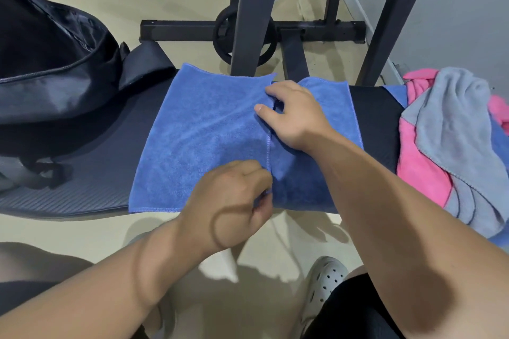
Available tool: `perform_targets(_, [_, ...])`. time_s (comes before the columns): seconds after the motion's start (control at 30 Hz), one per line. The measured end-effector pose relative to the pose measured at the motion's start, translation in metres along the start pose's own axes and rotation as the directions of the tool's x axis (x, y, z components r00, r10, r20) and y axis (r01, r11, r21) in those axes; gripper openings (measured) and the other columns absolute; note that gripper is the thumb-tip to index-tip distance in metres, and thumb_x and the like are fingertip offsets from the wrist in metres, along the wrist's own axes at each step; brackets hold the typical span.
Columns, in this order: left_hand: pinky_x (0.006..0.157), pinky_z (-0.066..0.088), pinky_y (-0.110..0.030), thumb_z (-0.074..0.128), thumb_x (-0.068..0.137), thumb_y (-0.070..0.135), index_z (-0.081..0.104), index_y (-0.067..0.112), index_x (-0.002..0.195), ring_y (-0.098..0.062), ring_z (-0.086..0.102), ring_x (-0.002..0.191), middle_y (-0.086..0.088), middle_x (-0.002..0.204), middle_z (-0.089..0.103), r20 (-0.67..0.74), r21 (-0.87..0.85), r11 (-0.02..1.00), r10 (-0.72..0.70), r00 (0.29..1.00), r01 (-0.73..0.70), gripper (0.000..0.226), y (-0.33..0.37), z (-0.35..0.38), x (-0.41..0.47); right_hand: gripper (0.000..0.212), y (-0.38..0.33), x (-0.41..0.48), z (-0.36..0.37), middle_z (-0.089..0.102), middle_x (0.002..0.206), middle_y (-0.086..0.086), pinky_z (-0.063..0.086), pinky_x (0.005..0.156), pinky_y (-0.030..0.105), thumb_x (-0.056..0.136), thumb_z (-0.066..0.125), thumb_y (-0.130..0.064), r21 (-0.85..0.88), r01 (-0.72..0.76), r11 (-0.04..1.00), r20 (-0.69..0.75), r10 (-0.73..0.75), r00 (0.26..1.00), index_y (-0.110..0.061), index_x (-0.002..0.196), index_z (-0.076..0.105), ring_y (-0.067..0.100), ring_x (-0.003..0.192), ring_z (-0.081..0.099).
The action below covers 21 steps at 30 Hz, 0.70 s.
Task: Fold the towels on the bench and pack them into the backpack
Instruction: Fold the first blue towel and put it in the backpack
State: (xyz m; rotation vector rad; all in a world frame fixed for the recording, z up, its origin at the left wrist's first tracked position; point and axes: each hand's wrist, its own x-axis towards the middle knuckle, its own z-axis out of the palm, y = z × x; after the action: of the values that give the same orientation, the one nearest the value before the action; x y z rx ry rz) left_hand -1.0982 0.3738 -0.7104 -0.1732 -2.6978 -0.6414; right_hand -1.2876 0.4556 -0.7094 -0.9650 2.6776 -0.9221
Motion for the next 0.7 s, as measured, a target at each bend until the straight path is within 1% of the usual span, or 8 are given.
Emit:
perform_targets(0.07, [0.051, 0.039, -0.033, 0.058, 0.082, 0.021, 0.057, 0.013, 0.07, -0.021, 0.044, 0.06, 0.004, 0.068, 0.05, -0.096, -0.005, 0.999, -0.042, 0.995, 0.042, 0.014, 0.005, -0.012, 0.008, 0.04, -0.006, 0.002, -0.006, 0.057, 0.129, -0.001, 0.04, 0.105, 0.03, 0.096, 0.06, -0.038, 0.136, 0.026, 0.99, -0.024, -0.023, 0.999, -0.011, 0.125, 0.064, 0.019, 0.121, 0.051])
perform_targets(0.13, [0.055, 0.037, -0.03, 0.06, 0.082, 0.019, 0.057, 0.012, 0.069, -0.019, 0.043, 0.061, 0.005, 0.066, 0.05, -0.201, 0.004, 0.997, -0.069, 0.977, 0.071, 0.016, 0.013, -0.027, 0.017, 0.03, -0.014, 0.004, -0.019, 0.057, 0.126, 0.002, 0.037, 0.09, 0.006, 0.099, 0.06, -0.023, 0.27, 0.059, 0.961, -0.056, -0.046, 0.997, -0.006, 0.123, 0.064, 0.013, 0.114, 0.052])
perform_targets(0.17, [0.056, 0.036, -0.029, 0.062, 0.082, 0.017, 0.057, 0.01, 0.068, -0.019, 0.044, 0.061, 0.004, 0.066, 0.051, -0.253, 0.003, 0.998, -0.065, 0.965, 0.068, 0.016, 0.019, -0.034, 0.023, 0.027, -0.018, 0.005, -0.027, 0.056, 0.124, 0.001, 0.035, 0.085, 0.002, 0.099, 0.06, -0.02, 0.312, 0.082, 0.946, -0.087, -0.058, 0.995, -0.007, 0.122, 0.065, 0.01, 0.109, 0.052])
perform_targets(0.3, [0.058, 0.04, -0.033, 0.065, 0.081, 0.011, 0.061, 0.007, 0.067, -0.022, 0.049, 0.061, -0.001, 0.064, 0.055, -0.365, -0.024, 1.0, 0.003, 0.931, -0.013, 0.015, 0.052, -0.041, 0.046, 0.025, -0.015, 0.004, -0.067, 0.062, 0.118, 0.0, 0.041, 0.088, 0.011, 0.099, 0.059, -0.017, 0.419, 0.125, 0.899, -0.226, -0.03, 0.974, -0.007, 0.12, 0.069, 0.01, 0.103, 0.057])
perform_targets(0.43, [0.053, 0.044, -0.041, 0.065, 0.082, 0.017, 0.058, 0.013, 0.069, -0.027, 0.049, 0.059, 0.003, 0.065, 0.05, -0.212, -0.098, 0.994, 0.018, 0.977, -0.04, 0.015, 0.075, 0.0, 0.065, 0.036, 0.028, -0.01, -0.084, 0.066, 0.117, 0.027, 0.047, 0.092, 0.044, 0.099, 0.058, -0.022, 0.394, -0.054, 0.917, -0.195, 0.141, 0.971, 0.012, 0.11, 0.063, 0.033, 0.104, 0.061])
perform_targets(0.53, [0.056, 0.045, -0.038, 0.059, 0.085, 0.024, 0.054, 0.019, 0.072, -0.025, 0.048, 0.064, 0.007, 0.069, 0.046, 0.025, -0.044, 0.998, -0.05, 0.998, 0.051, 0.015, 0.075, 0.042, 0.068, 0.03, 0.072, -0.022, -0.072, 0.069, 0.097, 0.016, 0.048, 0.081, 0.036, 0.095, 0.062, -0.022, 0.164, -0.239, 0.957, -0.062, 0.252, 0.966, 0.008, 0.098, 0.066, 0.026, 0.087, 0.063])
perform_targets(0.6, [0.06, 0.041, -0.034, 0.058, 0.089, 0.026, 0.057, 0.02, 0.076, -0.021, 0.048, 0.07, 0.009, 0.073, 0.043, 0.136, -0.019, 0.993, -0.11, 0.985, 0.113, 0.014, 0.068, 0.067, 0.063, 0.028, 0.088, -0.027, -0.063, 0.067, 0.11, 0.018, 0.048, 0.094, 0.036, 0.094, 0.064, -0.018, 0.096, -0.262, 0.96, -0.028, 0.266, 0.964, 0.005, 0.109, 0.069, 0.029, 0.101, 0.063])
perform_targets(0.7, [0.062, 0.036, -0.032, 0.058, 0.088, 0.03, 0.059, 0.021, 0.077, -0.018, 0.047, 0.075, 0.01, 0.077, 0.045, 0.187, -0.039, 0.985, -0.16, 0.969, 0.17, 0.014, 0.061, 0.081, 0.06, 0.036, 0.089, -0.03, -0.063, 0.061, 0.131, 0.005, 0.038, 0.101, 0.02, 0.095, 0.065, -0.016, 0.18, -0.225, 0.958, -0.012, 0.231, 0.973, -0.008, 0.131, 0.065, 0.017, 0.118, 0.058])
